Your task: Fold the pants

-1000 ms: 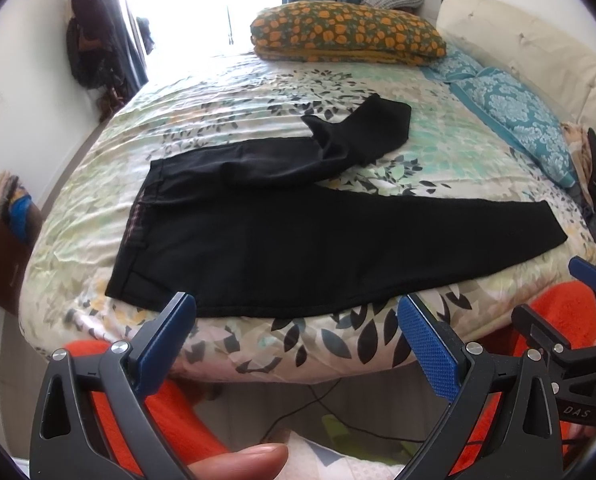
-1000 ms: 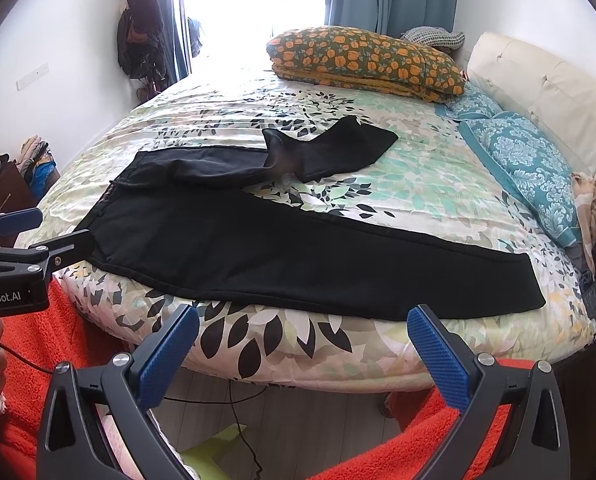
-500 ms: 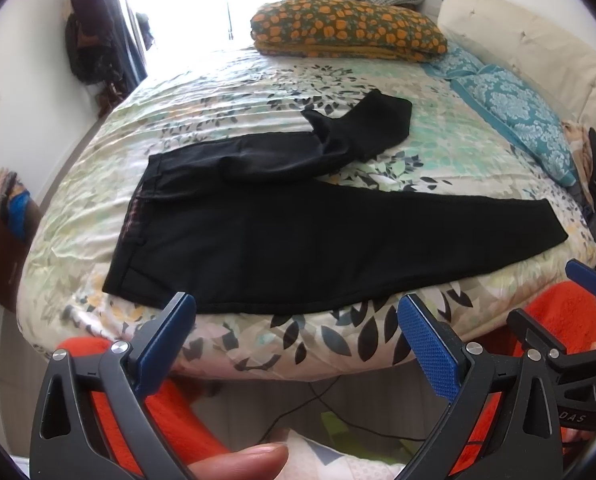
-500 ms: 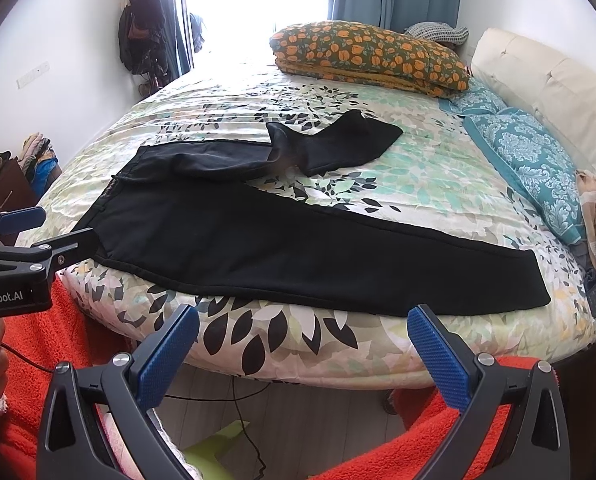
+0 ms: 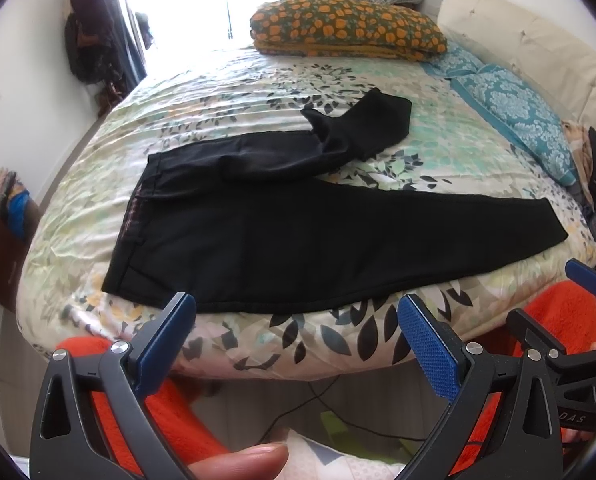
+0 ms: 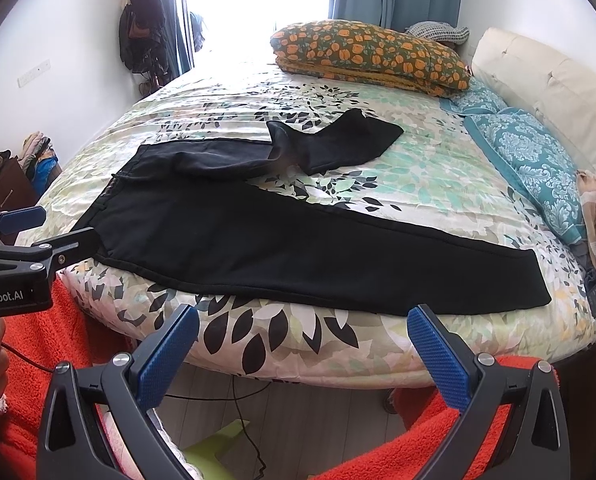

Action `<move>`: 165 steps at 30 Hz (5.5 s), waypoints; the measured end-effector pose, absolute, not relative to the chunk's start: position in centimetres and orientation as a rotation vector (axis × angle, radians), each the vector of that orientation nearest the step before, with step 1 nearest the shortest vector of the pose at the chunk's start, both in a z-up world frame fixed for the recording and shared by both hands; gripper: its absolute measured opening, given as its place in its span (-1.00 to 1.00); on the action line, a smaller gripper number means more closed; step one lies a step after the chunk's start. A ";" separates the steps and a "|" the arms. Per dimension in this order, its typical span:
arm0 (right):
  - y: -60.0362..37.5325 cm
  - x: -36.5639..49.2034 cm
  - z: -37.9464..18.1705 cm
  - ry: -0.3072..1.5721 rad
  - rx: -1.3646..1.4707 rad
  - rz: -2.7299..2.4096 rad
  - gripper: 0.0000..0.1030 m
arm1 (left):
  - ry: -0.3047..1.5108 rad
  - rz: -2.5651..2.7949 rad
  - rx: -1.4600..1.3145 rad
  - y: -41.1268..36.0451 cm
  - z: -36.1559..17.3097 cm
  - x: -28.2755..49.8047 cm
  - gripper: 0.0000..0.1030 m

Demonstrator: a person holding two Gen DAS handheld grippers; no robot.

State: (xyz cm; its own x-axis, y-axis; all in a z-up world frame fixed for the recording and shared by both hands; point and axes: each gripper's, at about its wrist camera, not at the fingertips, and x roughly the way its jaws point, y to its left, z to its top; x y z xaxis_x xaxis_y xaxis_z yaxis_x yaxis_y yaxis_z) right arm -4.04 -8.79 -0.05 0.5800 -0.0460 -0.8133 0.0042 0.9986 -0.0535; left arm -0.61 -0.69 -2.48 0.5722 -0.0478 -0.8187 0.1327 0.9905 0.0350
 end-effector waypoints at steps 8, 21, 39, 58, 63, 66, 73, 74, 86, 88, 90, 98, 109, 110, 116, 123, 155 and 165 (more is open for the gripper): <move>-8.9 -4.1 -0.3 0.953 -0.047 -0.028 1.00 | 0.956 -0.105 0.097 -0.8 -2.5 -0.6 0.97; -8.8 -4.2 -0.7 0.959 -0.047 -0.025 1.00 | 0.957 -0.105 0.097 -0.8 -2.7 -0.6 0.97; -8.6 -4.1 -0.9 0.973 -0.049 -0.019 1.00 | 0.958 -0.106 0.098 -0.7 -3.2 -0.7 0.97; -8.4 -3.8 -1.5 0.990 -0.052 -0.008 1.00 | 0.960 -0.107 0.098 -0.6 -3.2 -0.7 0.97; -8.4 -3.8 -1.5 0.992 -0.055 -0.005 1.00 | 0.960 -0.107 0.097 -0.6 -3.2 -0.6 0.97; -8.4 -3.8 -1.5 0.992 -0.056 -0.004 1.00 | 0.958 -0.109 0.098 -0.5 -3.4 -0.8 0.97; -8.3 -3.8 -1.5 0.994 -0.058 -0.002 1.00 | 0.959 -0.107 0.097 -0.6 -3.4 -0.7 0.97; -8.3 -3.8 -1.6 0.994 -0.059 -0.002 1.00 | 0.960 -0.107 0.097 -0.6 -3.4 -0.7 0.97; -8.2 -3.5 -2.1 1.012 -0.055 0.001 1.00 | 0.980 -0.108 0.097 -0.5 -3.8 -0.4 0.97; -8.3 -3.4 -2.2 1.016 -0.055 0.002 1.00 | 0.983 -0.108 0.096 -0.5 -3.8 -0.3 0.97; -8.3 -3.4 -2.3 1.017 -0.056 0.004 1.00 | 0.986 -0.108 0.095 -0.5 -3.9 -0.2 0.97; -8.1 -3.2 -2.7 1.029 -0.057 0.008 1.00 | 0.995 -0.109 0.093 -0.4 -3.9 0.0 0.97; -8.4 -3.0 -3.1 1.034 -0.048 0.008 1.00 | 1.009 -0.108 0.099 -0.5 -4.3 0.7 0.97; -8.5 -3.0 -3.3 1.038 -0.045 0.008 1.00 | 1.014 -0.106 0.103 -0.6 -4.5 0.9 0.97; -10.5 -1.7 -4.2 1.046 -0.020 -0.004 1.00 | 0.996 -0.095 0.111 -1.1 -4.3 3.0 0.97; -17.3 5.0 -5.1 0.996 0.080 0.060 1.00 | 1.043 -0.091 0.091 -1.6 -6.2 6.3 0.97; -37.9 50.0 -14.6 0.840 0.231 -0.263 -0.89 | 1.177 0.017 0.085 -1.6 -13.1 13.0 0.97; -50.5 29.7 -15.4 0.817 0.507 -0.646 -0.89 | 1.119 -0.071 0.088 -3.2 -10.1 9.7 0.97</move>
